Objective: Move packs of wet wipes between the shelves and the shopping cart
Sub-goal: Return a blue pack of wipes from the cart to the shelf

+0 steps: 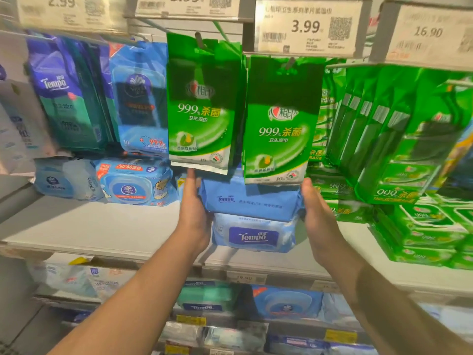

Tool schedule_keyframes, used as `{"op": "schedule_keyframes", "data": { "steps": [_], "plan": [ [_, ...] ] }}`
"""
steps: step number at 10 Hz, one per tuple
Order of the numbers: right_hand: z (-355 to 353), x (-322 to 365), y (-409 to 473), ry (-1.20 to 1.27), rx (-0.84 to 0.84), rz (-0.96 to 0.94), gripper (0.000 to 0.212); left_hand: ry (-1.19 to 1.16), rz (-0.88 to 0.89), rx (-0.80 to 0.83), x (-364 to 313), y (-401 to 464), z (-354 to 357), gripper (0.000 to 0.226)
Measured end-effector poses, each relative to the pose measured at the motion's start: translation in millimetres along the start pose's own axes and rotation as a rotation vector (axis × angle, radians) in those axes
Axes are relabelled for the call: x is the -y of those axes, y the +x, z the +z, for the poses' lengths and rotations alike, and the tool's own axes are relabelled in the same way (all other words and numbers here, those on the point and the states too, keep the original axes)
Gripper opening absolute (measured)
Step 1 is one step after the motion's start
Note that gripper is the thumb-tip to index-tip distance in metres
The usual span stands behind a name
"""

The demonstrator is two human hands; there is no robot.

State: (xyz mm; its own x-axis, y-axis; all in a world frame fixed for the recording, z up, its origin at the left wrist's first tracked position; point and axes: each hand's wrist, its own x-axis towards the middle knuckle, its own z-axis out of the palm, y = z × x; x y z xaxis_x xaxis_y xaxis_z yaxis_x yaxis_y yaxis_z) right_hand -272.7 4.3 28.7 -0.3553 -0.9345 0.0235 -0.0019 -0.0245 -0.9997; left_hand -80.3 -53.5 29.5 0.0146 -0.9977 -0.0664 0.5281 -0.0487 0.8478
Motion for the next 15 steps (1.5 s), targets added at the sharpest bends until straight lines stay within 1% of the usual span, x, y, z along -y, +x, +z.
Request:
{"op": "schedule_keyframes", "data": {
  "steps": [1,2,3,4,5,6,7,8,9,10,11,12,13,14,15],
  "plan": [
    [2,-1,7,-0.065,-0.018,0.027,0.082,0.091,-0.061,0.082,12,-2,4,0.058],
    [0,-8,26,-0.153,-0.052,0.042,0.083,0.179,-0.085,0.109,16,0,2,0.05],
    [4,-1,25,-0.21,-0.071,0.057,0.084,0.207,-0.1,0.118,17,3,0,0.049],
    [2,-4,31,-0.307,-0.066,0.066,0.073,0.261,-0.119,0.095,17,5,1,0.048],
    [0,-3,31,-0.401,-0.051,0.027,0.066,0.356,-0.109,0.045,16,5,0,0.052],
    [2,2,24,-0.412,-0.051,0.008,0.075,0.411,-0.114,0.019,12,3,-2,0.053],
    [4,12,13,-0.37,-0.052,-0.01,0.062,0.508,-0.121,0.007,3,-5,-2,0.054],
    [0,9,12,-0.338,-0.062,-0.052,0.052,0.558,-0.124,-0.035,1,-7,-4,0.061],
    [-4,9,7,-0.32,-0.051,-0.064,0.042,0.589,-0.064,-0.107,0,-12,-8,0.06],
    [-14,7,4,-0.276,-0.021,-0.065,0.035,0.621,0.012,-0.136,-3,-25,-5,0.044],
    [-16,3,-1,-0.279,-0.038,-0.036,0.041,0.62,0.073,-0.149,6,-32,-8,0.061],
    [-24,-5,-5,-0.298,-0.015,0.045,0.042,0.663,0.118,-0.173,18,-41,-14,0.063],
    [-36,-11,-12,-0.404,0.049,0.029,0.049,0.733,0.155,-0.156,20,-53,-11,0.083],
    [-54,-26,-17,-0.538,0.117,0.069,0.039,0.787,0.136,-0.172,28,-71,-14,0.081],
    [-61,-32,-21,-0.644,0.2,0.028,0.057,0.908,0.214,-0.169,31,-87,-22,0.048]
  ]
}}
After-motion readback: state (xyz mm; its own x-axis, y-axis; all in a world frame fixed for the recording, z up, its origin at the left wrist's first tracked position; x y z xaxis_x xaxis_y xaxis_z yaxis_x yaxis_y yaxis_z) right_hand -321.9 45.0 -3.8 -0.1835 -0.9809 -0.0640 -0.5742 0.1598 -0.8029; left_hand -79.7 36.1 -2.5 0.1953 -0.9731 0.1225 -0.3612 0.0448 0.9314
